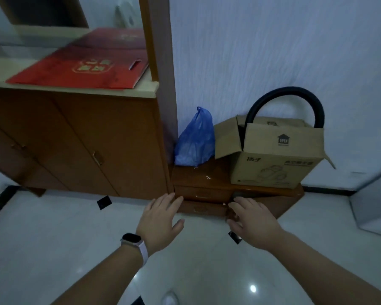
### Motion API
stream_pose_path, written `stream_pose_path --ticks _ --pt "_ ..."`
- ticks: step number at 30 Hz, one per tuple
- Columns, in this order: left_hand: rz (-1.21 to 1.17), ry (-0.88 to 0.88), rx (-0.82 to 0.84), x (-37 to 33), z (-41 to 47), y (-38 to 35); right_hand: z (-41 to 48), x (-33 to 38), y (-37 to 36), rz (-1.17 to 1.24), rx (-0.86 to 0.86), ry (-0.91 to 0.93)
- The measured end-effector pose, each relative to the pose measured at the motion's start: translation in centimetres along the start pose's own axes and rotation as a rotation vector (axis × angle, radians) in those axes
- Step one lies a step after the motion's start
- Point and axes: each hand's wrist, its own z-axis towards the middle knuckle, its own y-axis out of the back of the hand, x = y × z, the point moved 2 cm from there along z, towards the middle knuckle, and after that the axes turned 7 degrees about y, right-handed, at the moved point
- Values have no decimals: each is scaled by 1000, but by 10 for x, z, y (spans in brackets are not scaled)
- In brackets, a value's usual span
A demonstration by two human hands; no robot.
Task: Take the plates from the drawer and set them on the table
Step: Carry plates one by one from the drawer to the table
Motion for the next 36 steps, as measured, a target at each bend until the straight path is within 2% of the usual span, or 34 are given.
stream_pose_path --ticks 5,10,14,19,25,31,36 --pt "-55 -43 42 19 59 -32 51 -10 -10 29 5 -46" --pt "-56 -52 36 29 119 -79 107 -39 -41 28 62 -16" --pt "-57 -49 5 40 155 -154 155 -72 -108 -1 71 39" --pt "-41 -3 -27 63 196 -274 216 -112 -226 -32 63 86" --pt "21 -49 -102 85 238 -397 277 -152 -352 -16 -3 85" --pt "112 -99 -137 95 271 -460 312 -175 -434 -27 -27 111" --pt "137 -86 -103 103 285 -477 338 -181 -463 -24 -60 155"
